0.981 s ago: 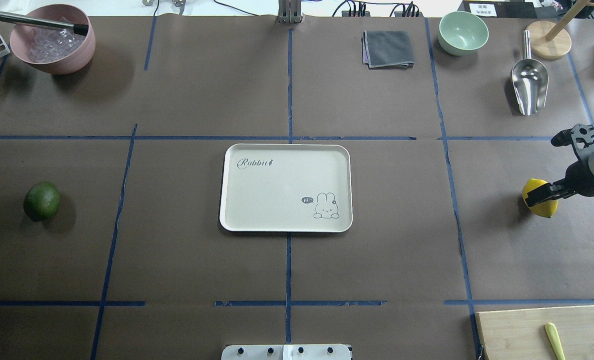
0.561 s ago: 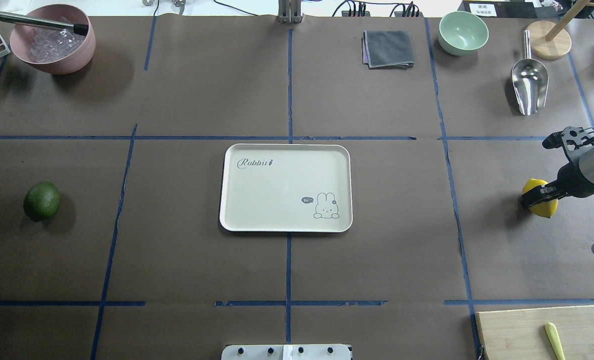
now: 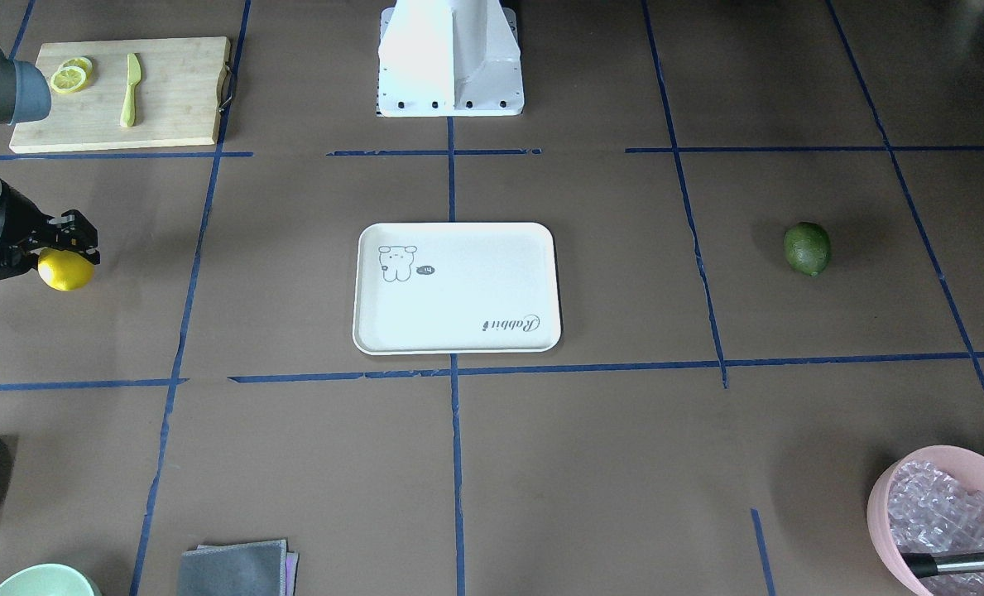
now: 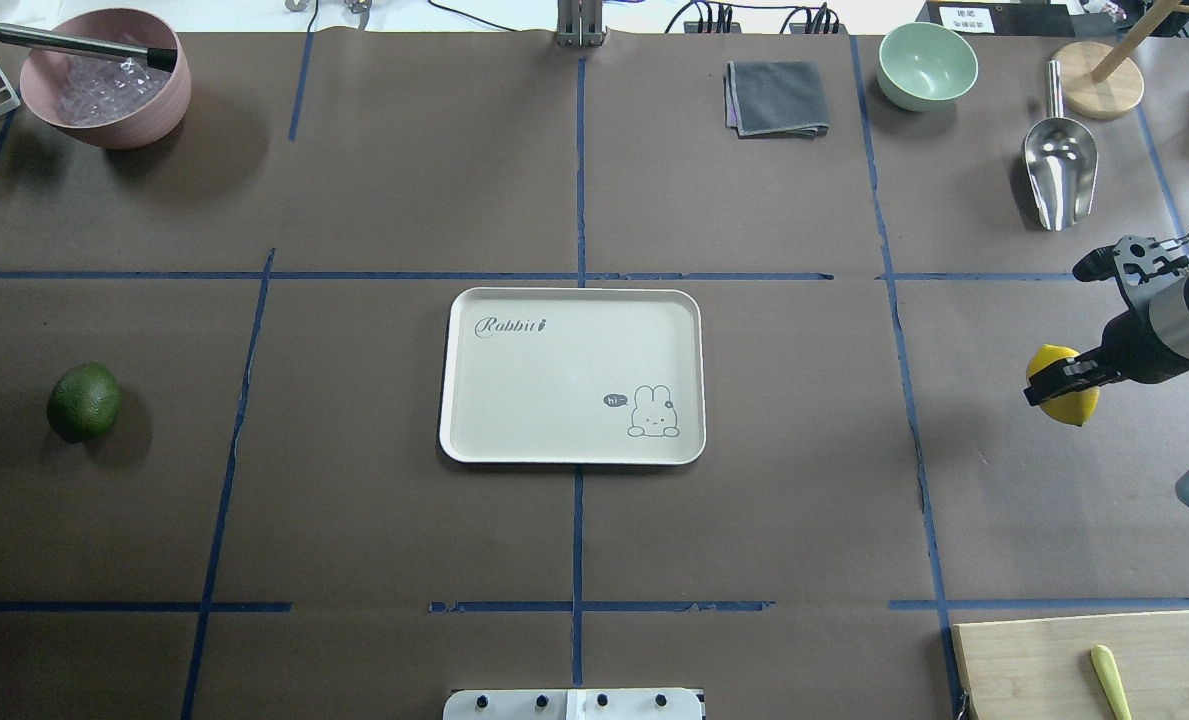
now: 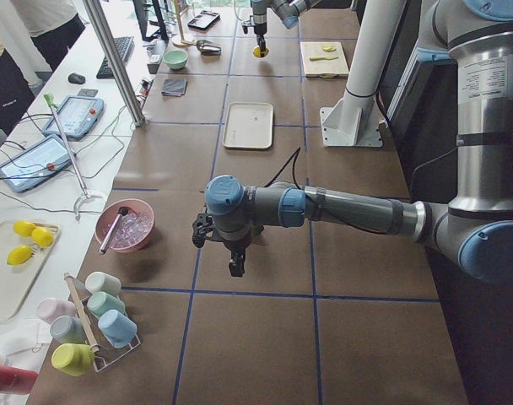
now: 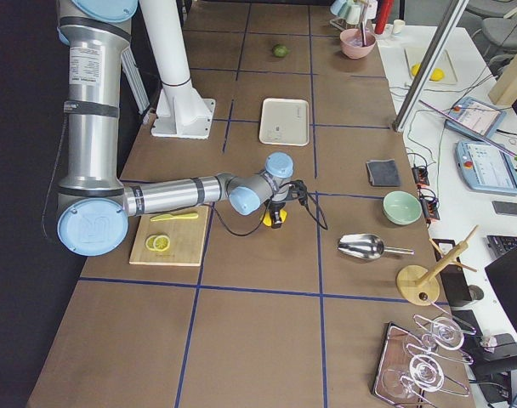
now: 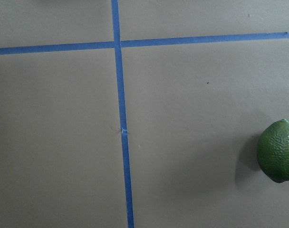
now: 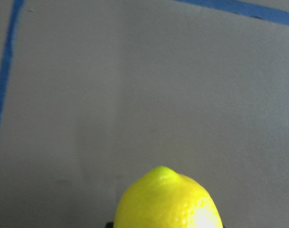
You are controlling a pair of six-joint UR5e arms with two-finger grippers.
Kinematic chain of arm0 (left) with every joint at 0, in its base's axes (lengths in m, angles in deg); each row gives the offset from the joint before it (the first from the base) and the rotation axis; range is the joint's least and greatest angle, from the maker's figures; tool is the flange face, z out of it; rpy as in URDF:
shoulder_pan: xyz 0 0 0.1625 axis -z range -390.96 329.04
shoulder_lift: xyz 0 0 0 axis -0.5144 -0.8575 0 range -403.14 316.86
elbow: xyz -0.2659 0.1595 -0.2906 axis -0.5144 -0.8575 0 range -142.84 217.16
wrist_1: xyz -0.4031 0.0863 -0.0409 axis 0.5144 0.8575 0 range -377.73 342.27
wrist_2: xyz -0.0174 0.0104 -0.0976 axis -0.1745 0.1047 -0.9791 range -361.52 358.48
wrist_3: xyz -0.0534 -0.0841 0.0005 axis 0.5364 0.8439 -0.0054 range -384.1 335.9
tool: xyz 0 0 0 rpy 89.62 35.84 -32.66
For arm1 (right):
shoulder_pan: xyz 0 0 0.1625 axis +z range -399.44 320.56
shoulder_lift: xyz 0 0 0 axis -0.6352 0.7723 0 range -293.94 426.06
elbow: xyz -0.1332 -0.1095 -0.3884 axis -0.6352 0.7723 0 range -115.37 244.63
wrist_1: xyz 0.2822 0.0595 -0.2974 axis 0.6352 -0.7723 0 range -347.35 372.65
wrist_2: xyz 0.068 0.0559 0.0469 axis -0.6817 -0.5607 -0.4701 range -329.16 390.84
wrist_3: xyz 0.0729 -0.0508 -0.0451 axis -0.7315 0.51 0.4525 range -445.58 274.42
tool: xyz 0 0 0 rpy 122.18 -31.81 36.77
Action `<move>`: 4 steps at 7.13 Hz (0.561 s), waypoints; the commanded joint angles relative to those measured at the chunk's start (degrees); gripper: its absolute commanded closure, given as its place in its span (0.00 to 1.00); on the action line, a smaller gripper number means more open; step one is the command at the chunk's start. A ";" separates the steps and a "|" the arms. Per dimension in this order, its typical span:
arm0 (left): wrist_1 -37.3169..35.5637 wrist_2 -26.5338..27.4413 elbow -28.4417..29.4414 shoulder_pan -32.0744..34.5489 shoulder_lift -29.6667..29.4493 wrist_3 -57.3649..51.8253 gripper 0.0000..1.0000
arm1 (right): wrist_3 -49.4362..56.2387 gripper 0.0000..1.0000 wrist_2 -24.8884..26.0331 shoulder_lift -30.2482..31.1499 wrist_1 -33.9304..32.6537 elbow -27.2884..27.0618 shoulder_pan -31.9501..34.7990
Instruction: Place all lemons on tray
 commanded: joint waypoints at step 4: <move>0.17 0.00 -0.40 -0.17 0.53 0.41 0.00 | -43.76 0.99 8.46 -31.38 -11.16 2.86 -16.75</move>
